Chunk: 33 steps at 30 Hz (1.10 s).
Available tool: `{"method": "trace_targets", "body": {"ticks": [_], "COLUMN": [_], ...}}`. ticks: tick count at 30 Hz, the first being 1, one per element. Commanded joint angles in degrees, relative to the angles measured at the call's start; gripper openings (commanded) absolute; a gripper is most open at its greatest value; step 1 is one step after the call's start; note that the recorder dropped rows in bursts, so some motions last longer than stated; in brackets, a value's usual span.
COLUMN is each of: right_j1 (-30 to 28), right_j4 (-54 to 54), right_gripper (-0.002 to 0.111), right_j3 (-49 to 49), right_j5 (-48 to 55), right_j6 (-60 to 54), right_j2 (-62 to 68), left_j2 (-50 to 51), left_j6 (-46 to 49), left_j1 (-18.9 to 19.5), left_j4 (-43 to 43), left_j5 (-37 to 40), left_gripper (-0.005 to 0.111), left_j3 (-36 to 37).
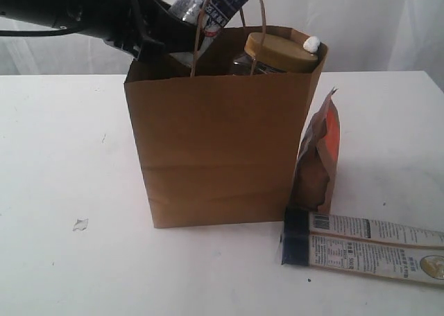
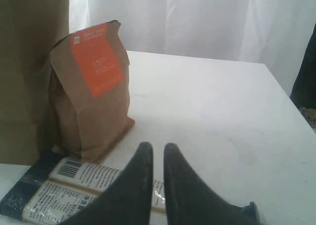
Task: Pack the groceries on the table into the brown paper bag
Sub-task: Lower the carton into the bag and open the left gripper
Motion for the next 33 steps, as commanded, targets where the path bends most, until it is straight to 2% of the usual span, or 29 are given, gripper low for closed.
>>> {"method": "trace_targets", "body": {"ticks": [1, 6, 8, 10, 14, 17, 30, 33], "right_j1": [-0.15, -0.15, -0.15, -0.15, -0.15, -0.15, -0.15, -0.15], "right_j4": [0.15, 0.15, 0.15, 0.15, 0.15, 0.15, 0.15, 0.15], "right_gripper": [0.009, 0.009, 0.009, 0.009, 0.009, 0.009, 0.009, 0.009], "right_j3": [0.43, 0.43, 0.43, 0.43, 0.43, 0.43, 0.43, 0.43], "right_j5": [-0.41, -0.41, -0.41, -0.41, -0.41, -0.41, -0.41, -0.41], "right_j6": [-0.14, -0.14, -0.14, -0.14, -0.14, -0.14, -0.14, -0.14], "right_j2": [-0.38, -0.38, -0.38, -0.38, -0.38, -0.38, -0.38, -0.38], "left_j2": [0.57, 1.55, 1.77, 1.77, 1.77, 1.77, 1.77, 1.77], "left_j6": [0.07, 0.07, 0.07, 0.21, 0.24, 0.24, -0.97, -1.71], "left_j1": [-0.13, -0.13, -0.13, -0.13, -0.13, -0.13, -0.13, -0.02], "left_j4": [-1.55, -0.58, -0.58, -0.36, -0.36, -0.36, 0.52, 0.52], "left_j5": [-0.30, 0.22, 0.22, 0.22, 0.22, 0.22, 1.58, 1.38], "left_gripper": [0.000, 0.000, 0.004, 0.014, 0.042, 0.053, 0.054, 0.058], "left_j3": [-0.51, -0.51, -0.51, -0.51, -0.51, -0.51, -0.51, -0.51]}}
